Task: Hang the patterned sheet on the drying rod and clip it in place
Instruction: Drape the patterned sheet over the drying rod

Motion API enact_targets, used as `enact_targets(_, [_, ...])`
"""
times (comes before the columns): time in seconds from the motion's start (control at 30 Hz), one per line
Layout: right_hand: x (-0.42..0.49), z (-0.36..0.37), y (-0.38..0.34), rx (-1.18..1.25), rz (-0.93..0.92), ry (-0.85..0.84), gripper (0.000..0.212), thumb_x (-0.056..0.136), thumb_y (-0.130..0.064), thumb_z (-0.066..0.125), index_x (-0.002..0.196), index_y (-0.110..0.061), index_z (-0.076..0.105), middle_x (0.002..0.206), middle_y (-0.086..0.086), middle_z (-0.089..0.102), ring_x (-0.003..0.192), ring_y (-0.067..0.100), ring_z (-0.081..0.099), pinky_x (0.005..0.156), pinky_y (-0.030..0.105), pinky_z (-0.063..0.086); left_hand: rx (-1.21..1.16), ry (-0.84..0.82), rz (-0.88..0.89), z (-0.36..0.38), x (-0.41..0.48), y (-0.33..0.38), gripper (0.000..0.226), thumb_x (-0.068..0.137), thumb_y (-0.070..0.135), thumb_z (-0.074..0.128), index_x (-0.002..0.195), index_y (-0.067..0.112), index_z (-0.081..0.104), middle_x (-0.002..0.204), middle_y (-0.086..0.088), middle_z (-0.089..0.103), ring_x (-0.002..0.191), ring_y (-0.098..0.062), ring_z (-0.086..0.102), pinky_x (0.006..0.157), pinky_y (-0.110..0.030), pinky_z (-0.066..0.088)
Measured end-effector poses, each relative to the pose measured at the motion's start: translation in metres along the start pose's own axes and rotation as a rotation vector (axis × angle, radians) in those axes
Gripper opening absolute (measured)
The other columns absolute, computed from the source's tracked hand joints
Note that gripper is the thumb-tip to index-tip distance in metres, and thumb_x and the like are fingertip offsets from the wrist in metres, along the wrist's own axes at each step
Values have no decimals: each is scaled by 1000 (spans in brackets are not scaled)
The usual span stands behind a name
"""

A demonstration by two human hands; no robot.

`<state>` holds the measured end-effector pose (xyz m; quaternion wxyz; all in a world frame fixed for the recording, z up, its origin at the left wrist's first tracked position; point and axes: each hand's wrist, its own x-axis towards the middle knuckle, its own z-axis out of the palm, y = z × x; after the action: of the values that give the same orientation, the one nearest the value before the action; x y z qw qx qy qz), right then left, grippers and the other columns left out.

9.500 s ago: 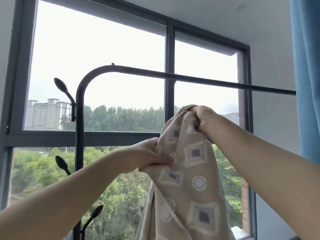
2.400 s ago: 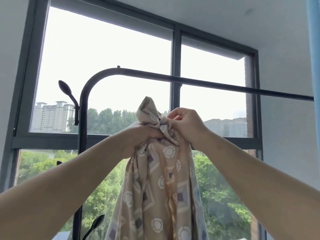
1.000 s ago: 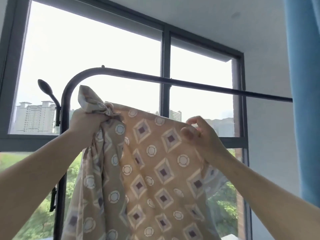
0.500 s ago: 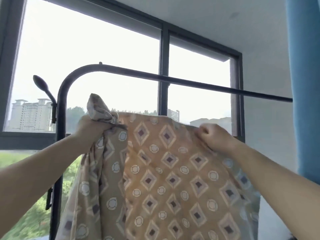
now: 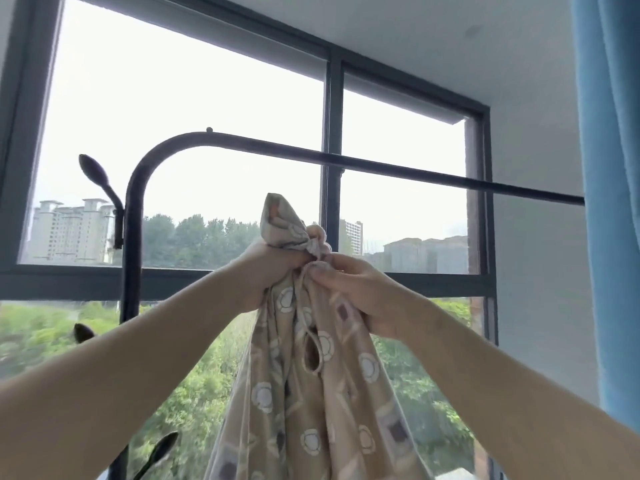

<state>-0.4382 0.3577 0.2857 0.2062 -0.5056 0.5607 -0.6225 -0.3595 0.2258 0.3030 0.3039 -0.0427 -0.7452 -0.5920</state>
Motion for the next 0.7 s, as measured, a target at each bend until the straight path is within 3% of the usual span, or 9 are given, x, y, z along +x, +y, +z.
enact_targets(0.13, [6,-15,-6,-192,-115,302,13,89,-20,62,83,-9,63,80,11,67,68,21,64,69,33,57,108,-6,-32,-15,-4,6,24,74,15,73,92,1,66,77,-9,70,64,-20,68,55,-26,55])
enact_targets(0.2, [7,-35,-10,-227,-164,503,20,89,-22,61,79,-5,56,78,15,60,68,25,58,67,38,52,218,-7,-112,-34,-8,7,19,72,9,73,87,1,64,76,-11,70,68,-24,68,61,-32,58])
enact_targets(0.3, [3,-56,-18,-267,-272,752,24,91,-22,59,74,-8,50,70,11,48,65,22,44,56,31,38,381,63,-179,-58,-15,3,20,75,2,70,92,-3,63,90,-19,70,86,-34,67,82,-46,55])
enact_targets(0.4, [2,-62,-22,-377,-342,848,29,91,-21,58,67,-16,41,69,5,48,66,21,46,56,30,39,407,238,-158,-61,-15,-3,8,79,5,69,85,3,64,88,-18,67,83,-33,64,81,-44,54])
enact_targets(0.47, [-2,-55,-25,-353,-320,689,14,88,-17,62,86,-21,49,93,8,59,78,24,59,66,33,51,353,264,-148,-54,-13,-2,7,82,7,68,83,4,61,85,-17,65,77,-30,63,76,-41,55])
enact_targets(0.57, [-10,-36,-32,-278,-158,271,65,80,-9,71,130,-32,36,112,5,52,82,24,65,60,28,57,274,132,-116,-28,-11,9,18,82,12,67,95,1,62,87,-16,67,75,-29,66,71,-37,57])
enact_targets(0.63, [-13,-19,-35,-309,-5,42,72,78,-5,71,131,-37,33,107,2,55,79,23,66,62,29,58,315,25,-109,-6,-8,18,22,84,13,65,103,1,63,94,-17,69,84,-31,67,79,-40,57])
enact_targets(0.7, [-12,-11,-32,-354,113,-98,43,80,-3,68,115,-20,50,96,4,65,75,19,67,71,31,59,373,-61,-100,8,-8,23,20,89,12,60,104,-1,61,100,-20,67,86,-31,66,82,-40,56])
